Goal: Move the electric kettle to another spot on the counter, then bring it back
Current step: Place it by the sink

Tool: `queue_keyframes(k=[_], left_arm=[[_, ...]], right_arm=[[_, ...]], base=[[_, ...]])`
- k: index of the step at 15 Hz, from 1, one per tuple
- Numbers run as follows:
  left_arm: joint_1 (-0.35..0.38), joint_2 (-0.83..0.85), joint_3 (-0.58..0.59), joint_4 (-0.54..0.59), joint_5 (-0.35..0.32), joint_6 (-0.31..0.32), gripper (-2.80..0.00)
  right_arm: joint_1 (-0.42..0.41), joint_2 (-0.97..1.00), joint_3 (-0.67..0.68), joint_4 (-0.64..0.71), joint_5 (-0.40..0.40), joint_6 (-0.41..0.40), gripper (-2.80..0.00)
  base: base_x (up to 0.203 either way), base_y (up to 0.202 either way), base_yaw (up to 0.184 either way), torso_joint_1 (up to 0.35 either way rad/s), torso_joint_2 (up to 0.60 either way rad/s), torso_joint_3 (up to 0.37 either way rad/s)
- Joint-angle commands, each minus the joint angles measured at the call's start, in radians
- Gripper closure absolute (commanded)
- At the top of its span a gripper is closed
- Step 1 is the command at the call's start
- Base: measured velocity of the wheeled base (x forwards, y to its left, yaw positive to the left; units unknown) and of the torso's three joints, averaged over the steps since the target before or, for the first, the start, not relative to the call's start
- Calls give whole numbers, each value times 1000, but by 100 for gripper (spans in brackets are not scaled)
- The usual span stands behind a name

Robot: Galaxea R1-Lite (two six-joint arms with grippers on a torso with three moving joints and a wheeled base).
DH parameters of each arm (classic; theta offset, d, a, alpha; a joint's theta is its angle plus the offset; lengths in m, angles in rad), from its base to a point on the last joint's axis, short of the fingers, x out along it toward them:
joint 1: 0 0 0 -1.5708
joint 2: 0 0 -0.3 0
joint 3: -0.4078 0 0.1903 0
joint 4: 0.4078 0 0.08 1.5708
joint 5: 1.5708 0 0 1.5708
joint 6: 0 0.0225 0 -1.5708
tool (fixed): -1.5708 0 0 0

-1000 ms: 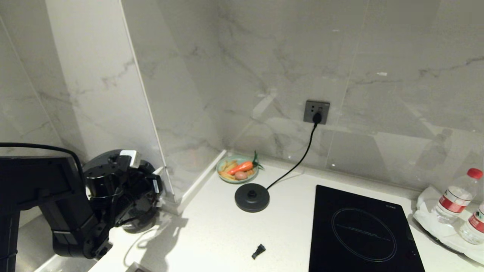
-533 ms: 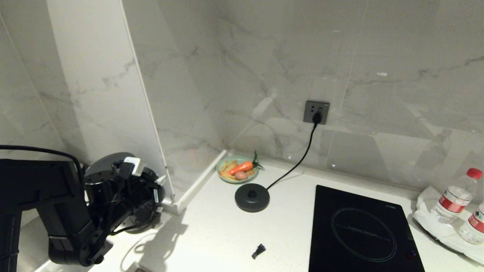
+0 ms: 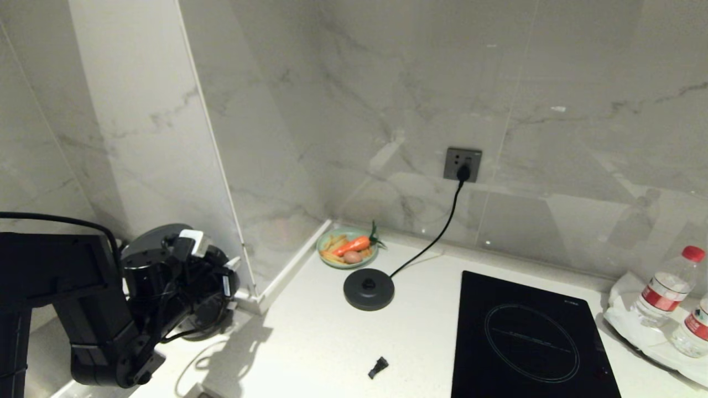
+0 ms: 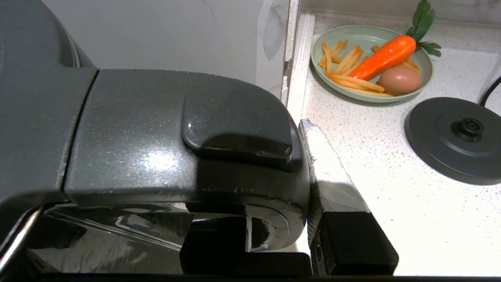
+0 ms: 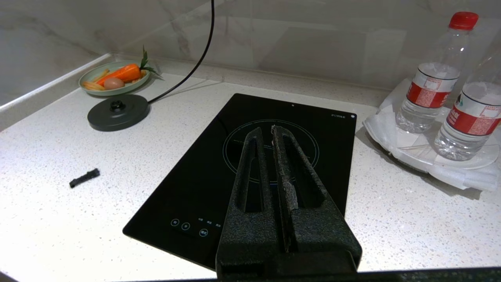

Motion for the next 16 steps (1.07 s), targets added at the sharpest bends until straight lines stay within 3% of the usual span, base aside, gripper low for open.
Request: queue_keyframes(k=[1, 6, 8, 16], left_arm=[[-3, -3, -1, -12, 0, 0, 0], [7, -5, 16, -12, 30, 5, 0], [21, -6, 30, -12, 47, 35, 0], [13, 6, 60, -12, 49, 69, 0]], right_arm=[[0, 0, 0, 0, 1, 0, 0], [0, 0, 0, 0, 1, 0, 0], [0, 0, 0, 0, 1, 0, 0], [0, 0, 0, 0, 1, 0, 0]], base=[[0, 0, 0, 0, 0, 0], [0, 0, 0, 0, 0, 0], [0, 0, 0, 0, 0, 0], [0, 0, 0, 0, 0, 0]])
